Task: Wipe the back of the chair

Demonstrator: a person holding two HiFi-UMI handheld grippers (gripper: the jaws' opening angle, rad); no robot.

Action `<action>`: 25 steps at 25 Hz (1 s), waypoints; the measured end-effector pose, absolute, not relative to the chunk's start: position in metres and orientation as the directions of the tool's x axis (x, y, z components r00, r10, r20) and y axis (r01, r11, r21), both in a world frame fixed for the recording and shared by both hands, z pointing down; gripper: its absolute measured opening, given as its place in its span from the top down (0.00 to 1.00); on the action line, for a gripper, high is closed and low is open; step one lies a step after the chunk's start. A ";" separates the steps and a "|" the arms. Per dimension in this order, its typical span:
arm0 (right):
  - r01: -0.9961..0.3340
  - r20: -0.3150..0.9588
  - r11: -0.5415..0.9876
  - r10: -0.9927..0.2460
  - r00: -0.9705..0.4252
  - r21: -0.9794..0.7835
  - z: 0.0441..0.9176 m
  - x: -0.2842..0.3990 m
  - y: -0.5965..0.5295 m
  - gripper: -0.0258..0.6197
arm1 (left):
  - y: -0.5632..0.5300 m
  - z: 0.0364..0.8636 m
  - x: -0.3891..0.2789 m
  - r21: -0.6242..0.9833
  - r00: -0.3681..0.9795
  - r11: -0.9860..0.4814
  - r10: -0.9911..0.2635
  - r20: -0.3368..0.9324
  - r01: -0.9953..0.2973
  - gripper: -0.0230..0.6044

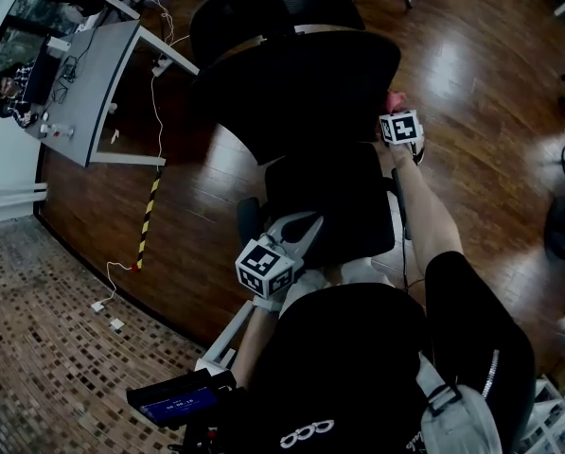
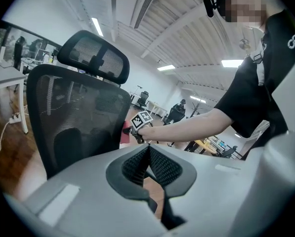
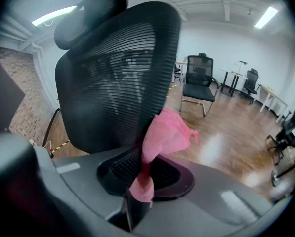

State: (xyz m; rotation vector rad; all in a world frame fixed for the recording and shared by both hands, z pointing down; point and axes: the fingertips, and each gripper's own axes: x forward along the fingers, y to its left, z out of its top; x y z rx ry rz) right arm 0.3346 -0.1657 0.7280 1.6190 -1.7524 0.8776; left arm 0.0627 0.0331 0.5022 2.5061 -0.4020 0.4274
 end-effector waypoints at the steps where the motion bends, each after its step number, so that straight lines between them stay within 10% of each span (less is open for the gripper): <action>1: -0.995 0.791 0.064 -0.604 -0.097 -0.073 0.729 0.321 -0.170 0.89 | 0.032 0.503 0.056 0.477 0.902 -0.794 -0.200 0.382 -0.377 0.99; 25: -0.901 0.769 0.425 -0.545 -0.334 -0.089 0.738 0.005 -0.228 0.89 | 0.010 0.522 -0.127 0.492 0.850 -0.700 -0.350 0.395 -0.517 0.99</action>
